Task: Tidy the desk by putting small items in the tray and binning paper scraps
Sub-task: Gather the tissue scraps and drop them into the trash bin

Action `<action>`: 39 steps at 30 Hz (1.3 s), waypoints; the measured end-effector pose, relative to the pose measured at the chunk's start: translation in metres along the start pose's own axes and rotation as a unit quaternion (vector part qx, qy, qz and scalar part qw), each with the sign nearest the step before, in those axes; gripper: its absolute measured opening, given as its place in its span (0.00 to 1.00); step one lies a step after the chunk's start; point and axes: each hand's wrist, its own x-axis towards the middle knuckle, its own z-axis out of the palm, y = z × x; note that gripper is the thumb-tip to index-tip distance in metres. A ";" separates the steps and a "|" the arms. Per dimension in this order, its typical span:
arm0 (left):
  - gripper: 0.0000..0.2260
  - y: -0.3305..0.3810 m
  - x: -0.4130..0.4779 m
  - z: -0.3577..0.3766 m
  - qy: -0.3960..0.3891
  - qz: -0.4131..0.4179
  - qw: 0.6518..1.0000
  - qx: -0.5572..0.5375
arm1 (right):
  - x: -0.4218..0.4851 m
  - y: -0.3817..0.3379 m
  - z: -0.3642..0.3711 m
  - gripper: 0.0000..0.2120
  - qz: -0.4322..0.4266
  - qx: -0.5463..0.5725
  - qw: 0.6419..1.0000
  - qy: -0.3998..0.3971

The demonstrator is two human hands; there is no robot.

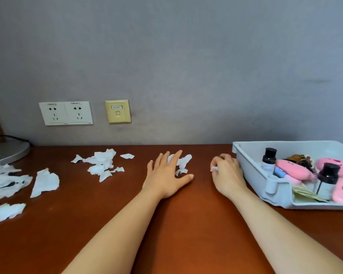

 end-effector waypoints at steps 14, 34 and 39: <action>0.15 -0.002 0.057 0.010 -0.018 0.040 0.999 -0.002 | 0.038 0.000 0.014 0.11 -0.030 0.067 0.997 -0.016; 0.13 -0.077 -0.077 -0.053 0.204 -0.083 0.975 -0.008 | -0.036 -0.094 0.019 0.10 -0.113 0.241 0.964 -0.017; 0.13 -0.120 -0.085 -0.071 0.245 -0.125 0.961 0.007 | -0.036 -0.142 0.040 0.11 -0.130 0.269 0.953 -0.037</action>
